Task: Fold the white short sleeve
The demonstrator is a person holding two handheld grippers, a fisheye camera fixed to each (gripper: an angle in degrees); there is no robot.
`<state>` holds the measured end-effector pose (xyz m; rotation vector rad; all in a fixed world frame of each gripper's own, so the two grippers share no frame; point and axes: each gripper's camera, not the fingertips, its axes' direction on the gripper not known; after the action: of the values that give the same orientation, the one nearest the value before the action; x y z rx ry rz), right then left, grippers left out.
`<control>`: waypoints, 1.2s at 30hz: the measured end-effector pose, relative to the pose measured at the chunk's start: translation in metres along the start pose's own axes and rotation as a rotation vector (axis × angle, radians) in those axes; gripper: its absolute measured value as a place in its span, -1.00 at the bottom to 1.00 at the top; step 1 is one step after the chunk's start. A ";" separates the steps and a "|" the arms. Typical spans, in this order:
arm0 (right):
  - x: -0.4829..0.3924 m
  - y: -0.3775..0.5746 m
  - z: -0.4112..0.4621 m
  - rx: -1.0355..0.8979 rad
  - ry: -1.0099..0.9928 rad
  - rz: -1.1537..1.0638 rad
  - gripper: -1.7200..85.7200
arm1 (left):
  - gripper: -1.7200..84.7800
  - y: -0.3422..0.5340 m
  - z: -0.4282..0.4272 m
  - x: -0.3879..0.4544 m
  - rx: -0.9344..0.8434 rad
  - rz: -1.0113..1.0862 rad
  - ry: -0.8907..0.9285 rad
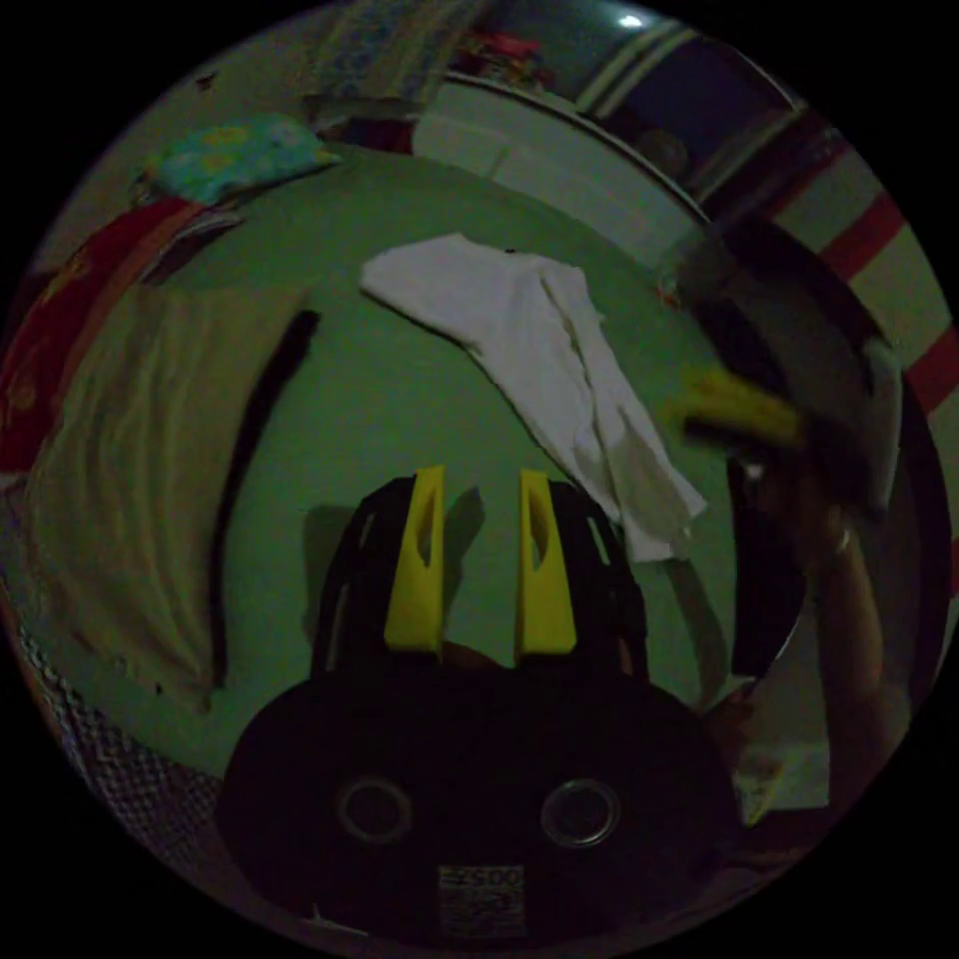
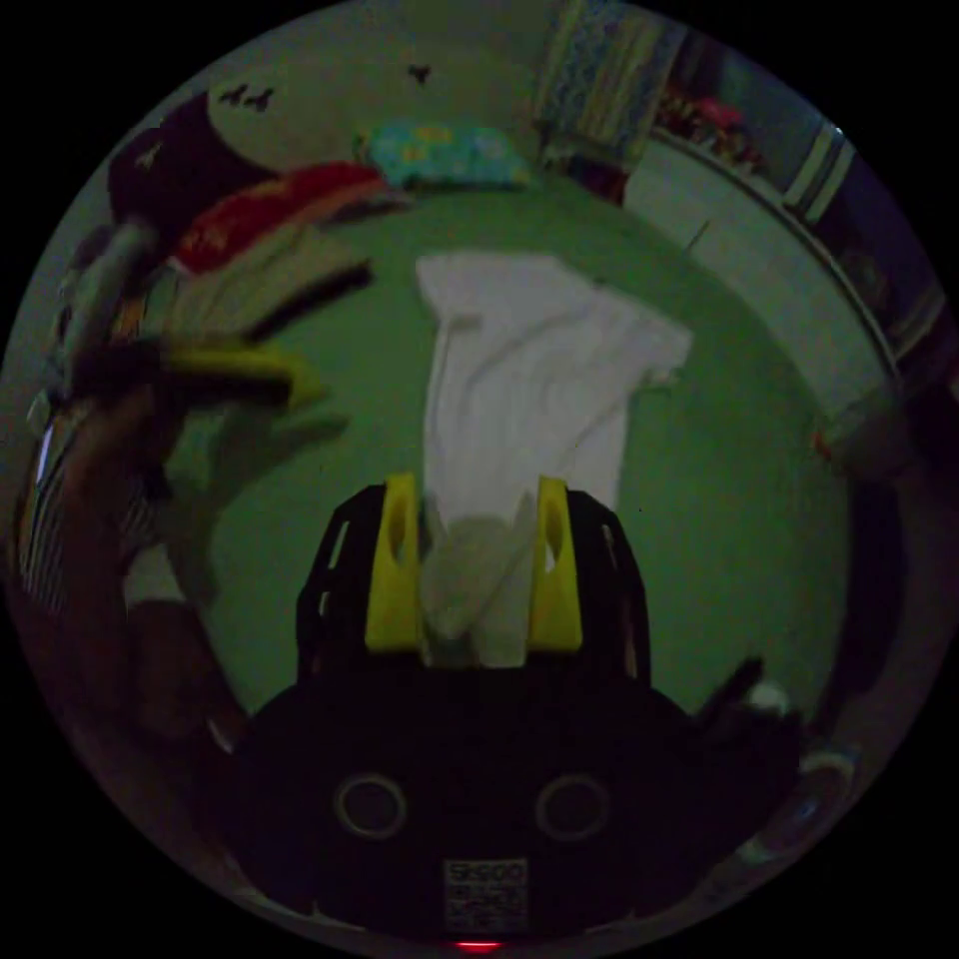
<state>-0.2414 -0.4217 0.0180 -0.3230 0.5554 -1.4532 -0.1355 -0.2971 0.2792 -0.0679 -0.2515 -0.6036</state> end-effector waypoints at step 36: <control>0.230 0.290 -0.055 0.166 -0.098 0.781 -0.99 | -0.69 -0.027 0.134 0.229 -0.328 0.440 0.261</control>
<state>-0.0214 -0.6111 -0.2174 -0.0270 0.4080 -0.7151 0.0022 -0.4279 0.4663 -0.3496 0.1184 -0.2055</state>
